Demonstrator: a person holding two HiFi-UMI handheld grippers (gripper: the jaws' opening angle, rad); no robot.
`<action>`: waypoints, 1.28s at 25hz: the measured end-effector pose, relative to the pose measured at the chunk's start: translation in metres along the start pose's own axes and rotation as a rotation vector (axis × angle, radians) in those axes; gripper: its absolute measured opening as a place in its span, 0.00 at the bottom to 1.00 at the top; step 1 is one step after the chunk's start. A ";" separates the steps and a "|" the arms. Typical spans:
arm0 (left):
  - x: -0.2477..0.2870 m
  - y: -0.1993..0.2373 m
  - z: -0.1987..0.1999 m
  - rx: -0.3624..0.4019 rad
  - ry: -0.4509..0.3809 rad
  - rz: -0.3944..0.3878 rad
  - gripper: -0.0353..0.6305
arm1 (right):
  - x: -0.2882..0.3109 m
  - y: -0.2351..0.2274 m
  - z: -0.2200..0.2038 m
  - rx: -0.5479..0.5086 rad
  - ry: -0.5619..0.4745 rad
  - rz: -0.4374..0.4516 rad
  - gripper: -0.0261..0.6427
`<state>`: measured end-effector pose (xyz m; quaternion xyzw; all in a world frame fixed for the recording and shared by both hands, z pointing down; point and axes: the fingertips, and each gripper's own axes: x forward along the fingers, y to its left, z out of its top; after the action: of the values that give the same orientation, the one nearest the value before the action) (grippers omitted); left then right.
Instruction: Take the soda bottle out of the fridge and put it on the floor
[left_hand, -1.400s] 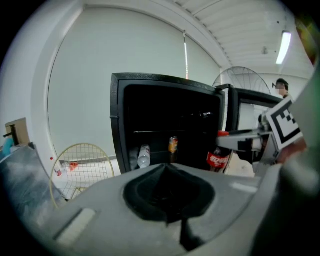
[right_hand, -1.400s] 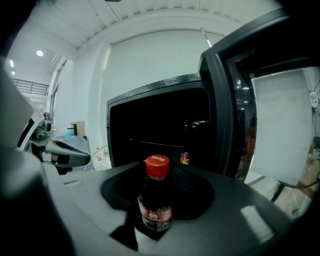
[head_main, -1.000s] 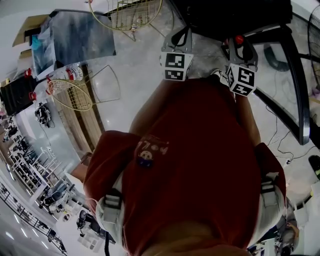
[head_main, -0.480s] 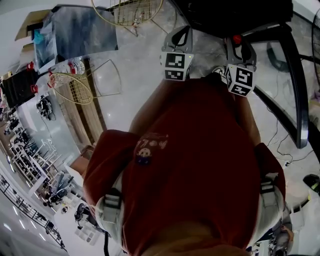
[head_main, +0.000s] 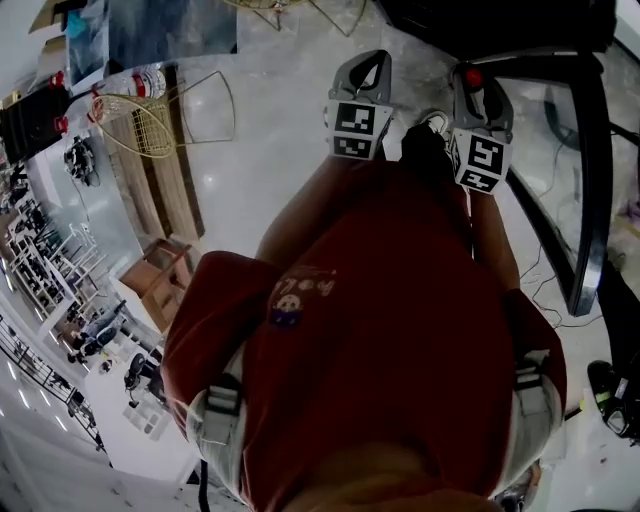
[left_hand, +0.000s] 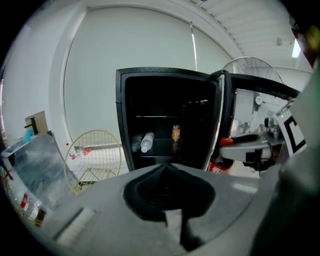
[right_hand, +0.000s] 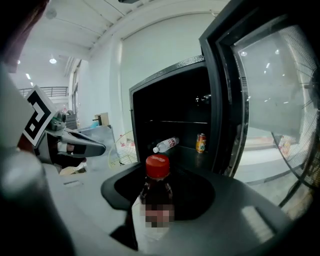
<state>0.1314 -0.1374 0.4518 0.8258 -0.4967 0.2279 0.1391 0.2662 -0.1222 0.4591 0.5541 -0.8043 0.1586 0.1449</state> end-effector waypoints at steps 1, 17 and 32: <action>-0.002 -0.002 -0.007 -0.012 0.009 0.009 0.05 | 0.001 0.002 -0.006 0.003 0.011 0.020 0.26; -0.112 0.068 -0.064 -0.130 -0.010 0.158 0.05 | -0.008 0.120 -0.021 -0.127 0.091 0.188 0.26; -0.266 0.200 -0.153 -0.236 -0.066 0.341 0.05 | 0.007 0.288 -0.039 -0.145 0.106 0.266 0.26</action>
<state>-0.1890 0.0402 0.4471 0.7147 -0.6569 0.1613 0.1778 -0.0043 -0.0149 0.4696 0.4219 -0.8710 0.1469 0.2043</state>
